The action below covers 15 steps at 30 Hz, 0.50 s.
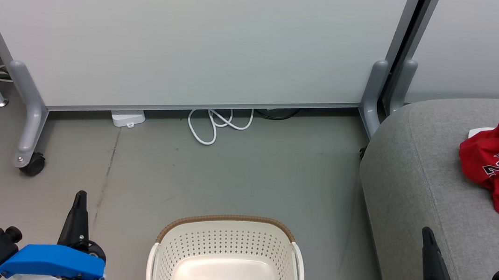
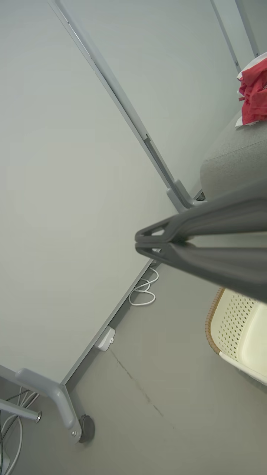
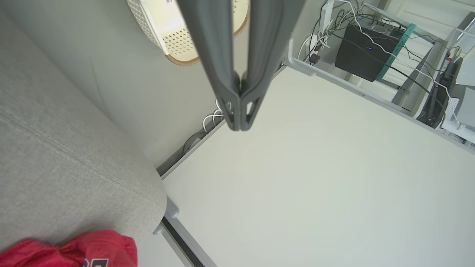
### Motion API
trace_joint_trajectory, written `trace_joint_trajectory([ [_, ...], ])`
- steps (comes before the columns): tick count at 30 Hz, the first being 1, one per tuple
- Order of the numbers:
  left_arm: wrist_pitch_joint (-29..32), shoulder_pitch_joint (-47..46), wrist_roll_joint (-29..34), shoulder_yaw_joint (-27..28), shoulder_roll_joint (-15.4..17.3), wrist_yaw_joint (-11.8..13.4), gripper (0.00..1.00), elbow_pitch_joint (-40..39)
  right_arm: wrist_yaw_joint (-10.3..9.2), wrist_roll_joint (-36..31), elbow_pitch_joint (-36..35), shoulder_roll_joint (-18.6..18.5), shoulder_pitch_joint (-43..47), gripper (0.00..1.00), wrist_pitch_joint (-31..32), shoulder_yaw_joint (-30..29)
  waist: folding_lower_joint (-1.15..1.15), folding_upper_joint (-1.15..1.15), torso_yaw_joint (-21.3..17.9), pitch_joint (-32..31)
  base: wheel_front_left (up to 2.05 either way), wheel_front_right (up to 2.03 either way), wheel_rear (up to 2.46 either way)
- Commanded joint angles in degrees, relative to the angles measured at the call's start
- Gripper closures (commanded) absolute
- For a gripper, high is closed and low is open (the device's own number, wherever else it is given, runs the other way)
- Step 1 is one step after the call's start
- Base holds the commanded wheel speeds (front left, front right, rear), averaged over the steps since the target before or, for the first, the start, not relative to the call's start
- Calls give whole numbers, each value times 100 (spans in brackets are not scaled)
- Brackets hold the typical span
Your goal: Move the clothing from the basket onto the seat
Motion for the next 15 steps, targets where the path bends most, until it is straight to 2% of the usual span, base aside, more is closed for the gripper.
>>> trace_joint_trajectory([
  [1, 36, -157, -164, 30, 17, -24, 100, -81, 1, 168, -85, -7, -159, 100, 40, -29, -1, 0, -3, 0, 0, 0, 0],
  [15, 282, -234, -1128, 123, 19, -46, 100, -91, 2, 1130, -118, -8, -206, 100, 287, -105, -1, 0, -46, 0, 0, 0, 0],
])
